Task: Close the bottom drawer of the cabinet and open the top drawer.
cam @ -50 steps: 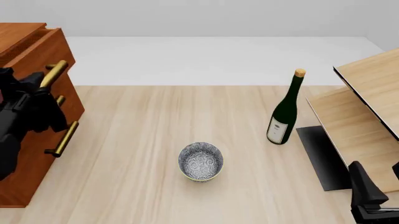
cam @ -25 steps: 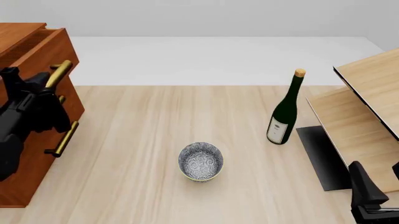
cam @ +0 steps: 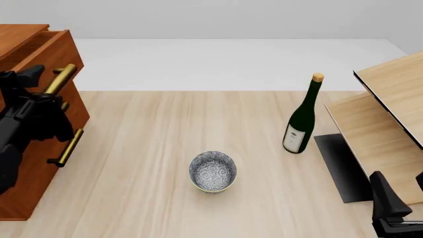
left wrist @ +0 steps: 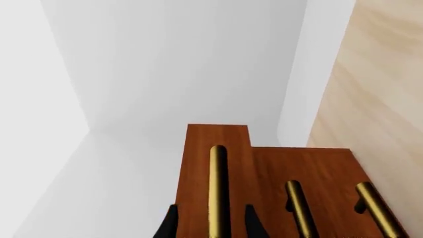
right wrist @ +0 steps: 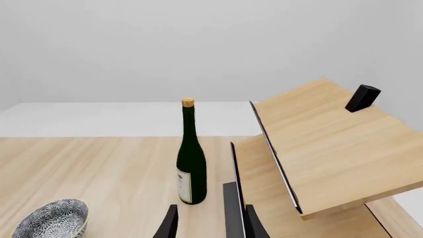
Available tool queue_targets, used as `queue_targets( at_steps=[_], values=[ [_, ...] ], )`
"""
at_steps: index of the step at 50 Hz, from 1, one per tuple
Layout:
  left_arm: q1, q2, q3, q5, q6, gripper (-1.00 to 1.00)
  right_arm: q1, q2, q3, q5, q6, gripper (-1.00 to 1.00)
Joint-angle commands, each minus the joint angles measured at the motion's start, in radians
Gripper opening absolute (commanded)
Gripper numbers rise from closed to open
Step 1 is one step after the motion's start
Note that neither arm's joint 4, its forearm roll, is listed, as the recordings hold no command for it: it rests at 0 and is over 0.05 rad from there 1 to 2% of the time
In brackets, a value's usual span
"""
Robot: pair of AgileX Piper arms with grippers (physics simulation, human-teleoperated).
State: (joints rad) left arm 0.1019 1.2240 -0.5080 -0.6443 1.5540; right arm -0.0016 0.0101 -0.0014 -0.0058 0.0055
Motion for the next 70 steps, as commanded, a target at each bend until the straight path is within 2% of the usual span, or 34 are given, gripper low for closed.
queue_targets(
  at_steps=[1, 45, 70],
  values=[
    [-0.003, -0.003, 0.004, -0.003, 0.000, 1.00, 0.000, -0.001, 0.000, 0.001, 0.000, 1.00],
    [-0.061, -0.040, -0.003, 0.058, -0.055, 1.00, -0.003, -0.003, 0.000, 0.000, 0.003, 1.00],
    [-0.099, -0.119, 0.042, 0.108, -0.078, 1.00, -0.001, -0.003, 0.000, 0.000, 0.004, 1.00]
  ],
)
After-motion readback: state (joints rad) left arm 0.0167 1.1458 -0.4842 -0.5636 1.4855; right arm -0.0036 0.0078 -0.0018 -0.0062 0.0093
